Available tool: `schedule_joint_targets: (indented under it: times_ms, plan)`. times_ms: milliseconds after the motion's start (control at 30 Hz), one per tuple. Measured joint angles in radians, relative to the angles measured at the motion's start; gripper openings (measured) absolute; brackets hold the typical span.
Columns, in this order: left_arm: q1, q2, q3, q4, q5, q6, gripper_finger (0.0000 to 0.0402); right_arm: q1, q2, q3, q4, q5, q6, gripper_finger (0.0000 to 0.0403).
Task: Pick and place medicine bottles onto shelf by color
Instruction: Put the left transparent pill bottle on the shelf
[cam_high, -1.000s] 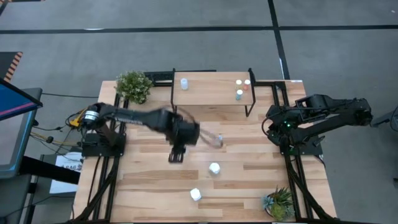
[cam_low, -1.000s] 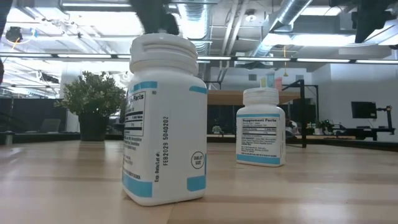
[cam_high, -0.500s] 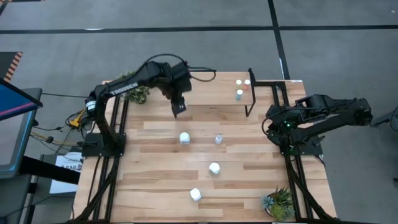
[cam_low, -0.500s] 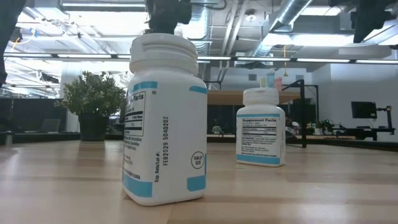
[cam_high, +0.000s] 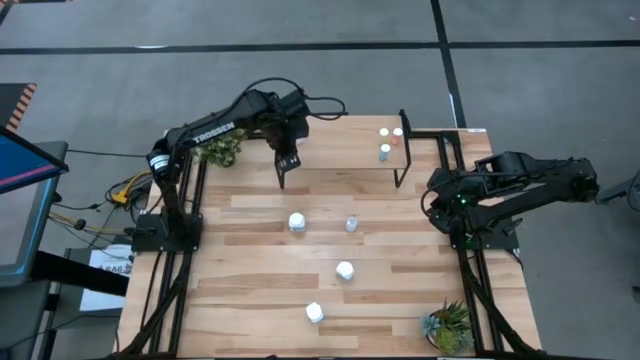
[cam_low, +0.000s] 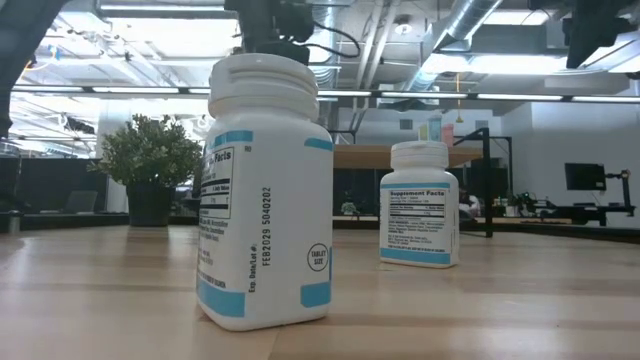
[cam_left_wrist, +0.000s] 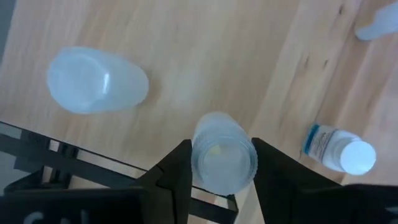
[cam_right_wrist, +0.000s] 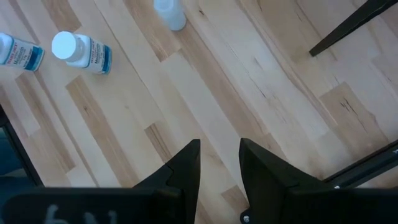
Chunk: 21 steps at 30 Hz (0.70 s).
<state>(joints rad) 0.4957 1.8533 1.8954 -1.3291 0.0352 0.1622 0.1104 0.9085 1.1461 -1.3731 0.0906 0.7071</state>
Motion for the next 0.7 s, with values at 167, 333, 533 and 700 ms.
schedule_joint_targets:
  times_ms: [167, 333, 533, 700]
  plan:
    - [-0.002, -0.002, 0.0, 0.001, -0.033, 0.034, 0.0117, 0.0, 0.0, 0.0, 0.0, 0.0, 0.0, 0.0133]
    - [0.016, -0.002, 0.0, 0.001, -0.048, 0.042, 0.0119, 0.0, 0.0, 0.0, 0.001, 0.0, 0.0, 0.0134]
    - [0.03, -0.002, 0.0, 0.019, -0.048, 0.047, 0.0145, 0.0, 0.0, 0.0, 0.001, 0.0, 0.0, 0.0133]
    - [0.032, -0.002, 0.0, 0.019, -0.051, 0.046, 0.018, 0.0, 0.0, 0.0, 0.001, 0.0, 0.001, 0.0134]
